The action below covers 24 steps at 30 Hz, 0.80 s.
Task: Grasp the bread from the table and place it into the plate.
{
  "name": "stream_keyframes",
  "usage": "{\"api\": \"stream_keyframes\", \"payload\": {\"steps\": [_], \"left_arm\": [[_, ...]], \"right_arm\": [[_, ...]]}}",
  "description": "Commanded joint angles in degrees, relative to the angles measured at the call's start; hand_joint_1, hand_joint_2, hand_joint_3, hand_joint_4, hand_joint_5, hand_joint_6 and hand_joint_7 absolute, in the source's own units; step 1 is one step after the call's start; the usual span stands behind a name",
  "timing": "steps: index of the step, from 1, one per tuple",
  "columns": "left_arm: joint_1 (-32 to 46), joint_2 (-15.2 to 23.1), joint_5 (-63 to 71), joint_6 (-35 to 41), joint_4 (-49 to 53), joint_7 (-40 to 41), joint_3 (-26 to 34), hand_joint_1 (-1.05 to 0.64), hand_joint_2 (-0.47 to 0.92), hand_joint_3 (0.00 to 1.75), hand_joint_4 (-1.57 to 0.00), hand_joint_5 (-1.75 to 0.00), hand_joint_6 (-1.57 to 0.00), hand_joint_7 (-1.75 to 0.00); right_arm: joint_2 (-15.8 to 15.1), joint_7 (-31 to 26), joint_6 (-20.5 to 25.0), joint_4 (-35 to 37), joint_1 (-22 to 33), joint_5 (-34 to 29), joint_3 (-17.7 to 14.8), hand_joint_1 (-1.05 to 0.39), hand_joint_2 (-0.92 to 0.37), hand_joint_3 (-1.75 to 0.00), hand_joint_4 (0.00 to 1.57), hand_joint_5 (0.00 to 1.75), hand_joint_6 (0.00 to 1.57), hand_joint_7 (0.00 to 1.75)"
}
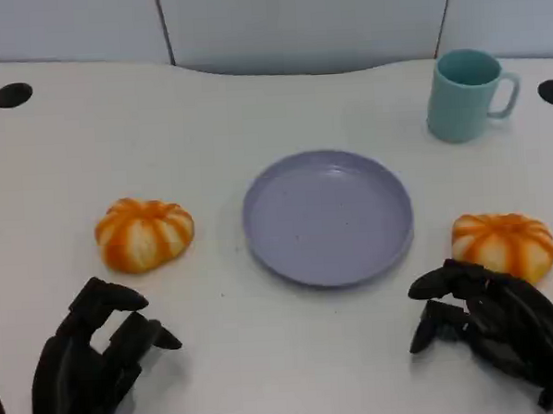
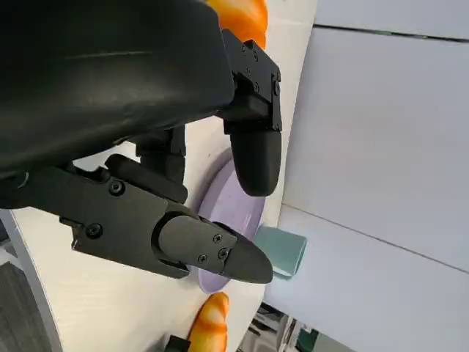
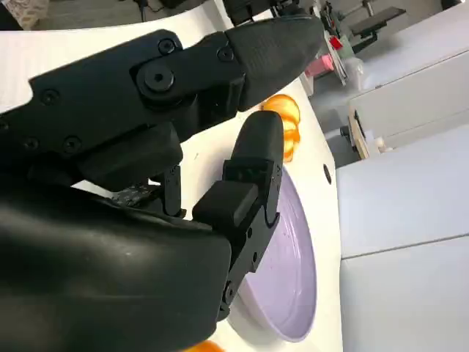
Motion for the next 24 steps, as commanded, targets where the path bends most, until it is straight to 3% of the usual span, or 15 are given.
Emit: {"api": "stream_keyframes", "payload": {"steps": [1,24], "left_arm": [[0.14,0.58,-0.17,-0.22,-0.42,-0.13,0.05,-0.62,0.89,0.00,-0.41,-1.75,-0.25,-1.74],[-0.18,0.52,-0.58,-0.69,0.50,-0.76,0.41,-0.61,0.89,0.00,-0.43,-1.75,-0.28,-1.70]], "right_arm": [[-0.51,-0.25,2.48,1.21,1.32,0.05,-0.15,-0.51,-0.92,-0.10,0.65,1.35,0.77,0.81],[-0.47,-0.32,0.99,1.17,1.49,-0.50,0.01,-0.51,-0.92,-0.12,0.66,1.35,0.78,0.82]]}}
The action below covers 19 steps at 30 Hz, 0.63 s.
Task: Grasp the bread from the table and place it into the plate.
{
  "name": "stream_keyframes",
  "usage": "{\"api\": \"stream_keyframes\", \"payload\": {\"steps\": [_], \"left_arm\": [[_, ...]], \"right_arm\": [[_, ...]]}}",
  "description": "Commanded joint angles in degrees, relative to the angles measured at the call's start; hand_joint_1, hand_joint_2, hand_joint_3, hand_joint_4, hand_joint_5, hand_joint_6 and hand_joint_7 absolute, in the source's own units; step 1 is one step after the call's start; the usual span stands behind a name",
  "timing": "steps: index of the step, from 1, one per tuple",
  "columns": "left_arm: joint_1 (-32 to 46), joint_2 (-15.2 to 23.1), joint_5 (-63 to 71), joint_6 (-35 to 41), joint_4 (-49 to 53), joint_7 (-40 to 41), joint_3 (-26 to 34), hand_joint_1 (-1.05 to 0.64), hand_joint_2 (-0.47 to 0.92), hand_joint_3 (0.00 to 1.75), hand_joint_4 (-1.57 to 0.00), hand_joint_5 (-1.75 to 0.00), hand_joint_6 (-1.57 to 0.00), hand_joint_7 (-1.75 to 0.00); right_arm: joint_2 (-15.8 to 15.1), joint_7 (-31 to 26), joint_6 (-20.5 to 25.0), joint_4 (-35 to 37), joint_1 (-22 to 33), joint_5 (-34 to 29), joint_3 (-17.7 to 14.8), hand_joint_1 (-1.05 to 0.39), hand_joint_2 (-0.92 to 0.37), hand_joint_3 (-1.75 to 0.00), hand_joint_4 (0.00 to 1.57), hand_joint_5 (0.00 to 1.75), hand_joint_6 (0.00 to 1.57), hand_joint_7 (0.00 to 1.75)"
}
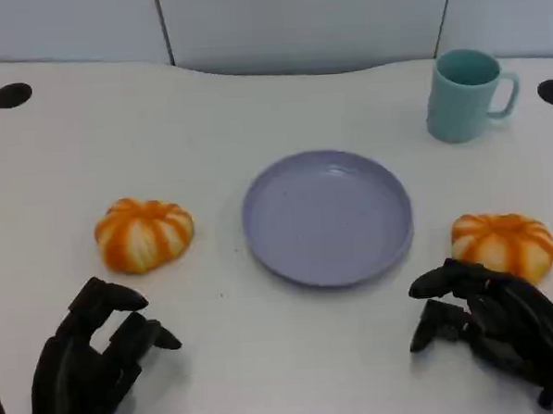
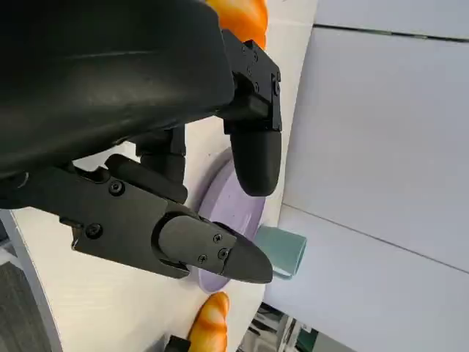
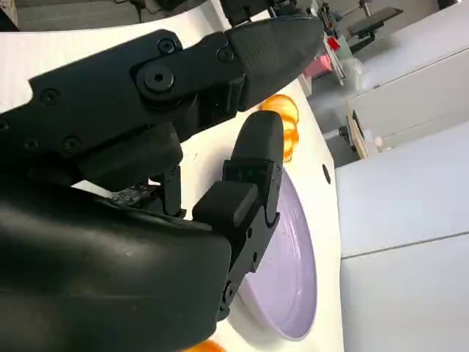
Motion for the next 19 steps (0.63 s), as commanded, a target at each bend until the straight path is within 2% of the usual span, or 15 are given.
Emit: {"api": "stream_keyframes", "payload": {"steps": [1,5,19], "left_arm": [[-0.10,0.55,-0.36,-0.70,0.36,-0.54,0.27,-0.61,0.89,0.00,-0.42,-1.75,-0.26,-1.72],[-0.12,0.53,-0.02,-1.38,0.57,-0.56,0.21,-0.61,0.90,0.00,-0.43,-1.75,-0.25,-1.74],[-0.22,0.77,0.19,-1.11,0.89,-0.14,0.13,-0.60,0.90,0.00,-0.45,-1.75,-0.28,-1.69]], "right_arm": [[-0.48,-0.32,0.74,1.08,1.59,-0.44,0.15,-0.52,-0.92,-0.12,0.66,1.35,0.77,0.82],[-0.45,-0.42,-0.26,1.21,1.65,-0.65,0.23,-0.52,-0.92,-0.12,0.65,1.36,0.77,0.83],[-0.45,-1.00,0.51,1.56,1.24,-0.67,0.18,-0.54,-0.92,-0.09,0.68,1.36,0.80,0.82]]}}
